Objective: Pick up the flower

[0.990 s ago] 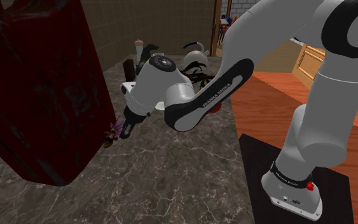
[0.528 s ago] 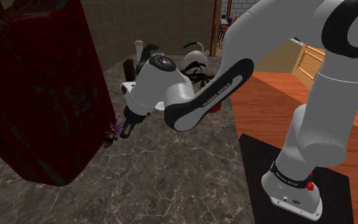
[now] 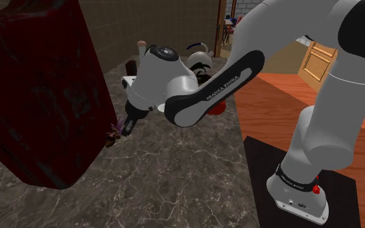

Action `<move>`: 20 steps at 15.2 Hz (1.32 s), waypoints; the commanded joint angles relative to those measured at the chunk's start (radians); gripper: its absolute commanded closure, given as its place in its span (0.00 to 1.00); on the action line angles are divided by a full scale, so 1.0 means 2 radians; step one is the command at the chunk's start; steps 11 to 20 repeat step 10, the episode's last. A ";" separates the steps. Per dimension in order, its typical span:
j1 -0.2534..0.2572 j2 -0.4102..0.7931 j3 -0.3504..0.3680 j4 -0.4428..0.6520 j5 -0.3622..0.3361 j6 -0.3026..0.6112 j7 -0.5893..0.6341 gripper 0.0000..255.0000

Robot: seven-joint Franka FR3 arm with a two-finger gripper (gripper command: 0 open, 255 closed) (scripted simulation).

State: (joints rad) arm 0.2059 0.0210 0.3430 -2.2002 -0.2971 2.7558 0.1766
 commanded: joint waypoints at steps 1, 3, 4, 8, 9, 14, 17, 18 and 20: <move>0.000 -0.008 0.001 0.006 0.011 -0.007 -0.009 1.00; 0.000 -0.015 0.001 0.013 0.022 -0.019 -0.018 1.00; 0.000 -0.018 0.001 0.016 0.027 -0.025 -0.023 1.00; 0.001 -0.030 0.002 0.030 0.045 -0.050 -0.038 1.00; 0.002 -0.031 0.002 0.031 0.046 -0.051 -0.039 1.00; 0.002 -0.031 0.002 0.031 0.046 -0.051 -0.039 1.00; 0.002 -0.031 0.002 0.031 0.046 -0.051 -0.039 1.00; 0.002 -0.031 0.002 0.031 0.046 -0.051 -0.039 1.00; 0.002 -0.031 0.002 0.031 0.046 -0.051 -0.039 1.00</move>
